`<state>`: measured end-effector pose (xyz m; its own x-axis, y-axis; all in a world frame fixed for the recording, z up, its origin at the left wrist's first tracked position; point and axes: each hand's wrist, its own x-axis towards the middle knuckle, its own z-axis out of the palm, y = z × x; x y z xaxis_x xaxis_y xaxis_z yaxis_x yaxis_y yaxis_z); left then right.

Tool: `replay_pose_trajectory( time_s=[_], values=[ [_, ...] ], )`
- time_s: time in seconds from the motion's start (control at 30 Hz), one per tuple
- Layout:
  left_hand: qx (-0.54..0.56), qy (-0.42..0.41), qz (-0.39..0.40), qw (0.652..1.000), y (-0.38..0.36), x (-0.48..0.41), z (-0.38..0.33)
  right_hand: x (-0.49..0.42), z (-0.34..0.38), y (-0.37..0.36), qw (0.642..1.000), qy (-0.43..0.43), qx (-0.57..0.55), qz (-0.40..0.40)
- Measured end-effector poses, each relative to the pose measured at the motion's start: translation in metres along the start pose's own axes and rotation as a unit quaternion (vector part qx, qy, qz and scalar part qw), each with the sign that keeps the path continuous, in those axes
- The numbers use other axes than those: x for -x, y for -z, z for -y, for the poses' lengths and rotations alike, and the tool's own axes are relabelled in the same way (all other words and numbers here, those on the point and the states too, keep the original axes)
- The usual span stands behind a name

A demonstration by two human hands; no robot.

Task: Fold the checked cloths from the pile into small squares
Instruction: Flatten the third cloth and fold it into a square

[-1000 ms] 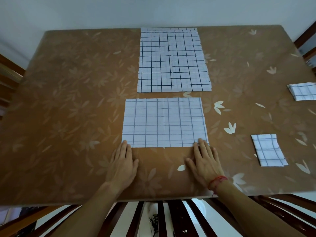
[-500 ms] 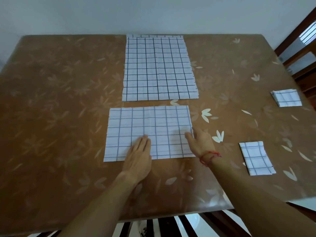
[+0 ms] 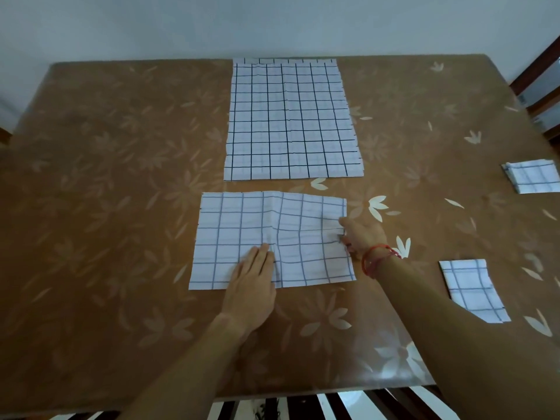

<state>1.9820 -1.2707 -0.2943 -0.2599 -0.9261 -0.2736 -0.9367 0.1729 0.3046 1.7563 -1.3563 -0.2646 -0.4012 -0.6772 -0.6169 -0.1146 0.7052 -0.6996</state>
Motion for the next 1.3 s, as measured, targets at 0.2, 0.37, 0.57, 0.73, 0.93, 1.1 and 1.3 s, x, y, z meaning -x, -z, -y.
replay_pose_trajectory(
  time_s=[0.2,0.37,0.57,0.73,0.93,1.1,1.3],
  values=[
    [0.013,-0.015,-0.011,1.0,0.001,0.0,0.002,-0.002,0.001,0.003,0.999,-0.004,0.037,0.017],
    [0.017,-0.015,-0.017,1.0,0.002,0.001,0.003,0.011,-0.006,0.012,0.999,0.04,0.024,0.002],
    [0.038,-0.063,-0.024,0.997,0.006,0.003,-0.025,0.035,-0.024,0.023,0.996,0.061,-0.038,-0.056],
    [0.015,-0.042,-0.02,0.999,-0.001,0.011,-0.046,0.058,-0.044,0.029,0.988,-0.011,-0.142,-0.067],
    [0.009,-0.019,-0.006,1.0,-0.004,0.028,-0.05,0.094,-0.064,0.034,0.976,-0.039,-0.211,0.038],
    [0.035,-0.02,0.005,0.999,-0.007,0.041,-0.043,0.113,-0.071,0.049,0.962,0.012,-0.213,0.172],
    [0.065,-0.051,0.017,0.996,-0.006,0.054,-0.028,0.109,-0.089,0.063,0.98,0.121,-0.078,0.134]
  ],
)
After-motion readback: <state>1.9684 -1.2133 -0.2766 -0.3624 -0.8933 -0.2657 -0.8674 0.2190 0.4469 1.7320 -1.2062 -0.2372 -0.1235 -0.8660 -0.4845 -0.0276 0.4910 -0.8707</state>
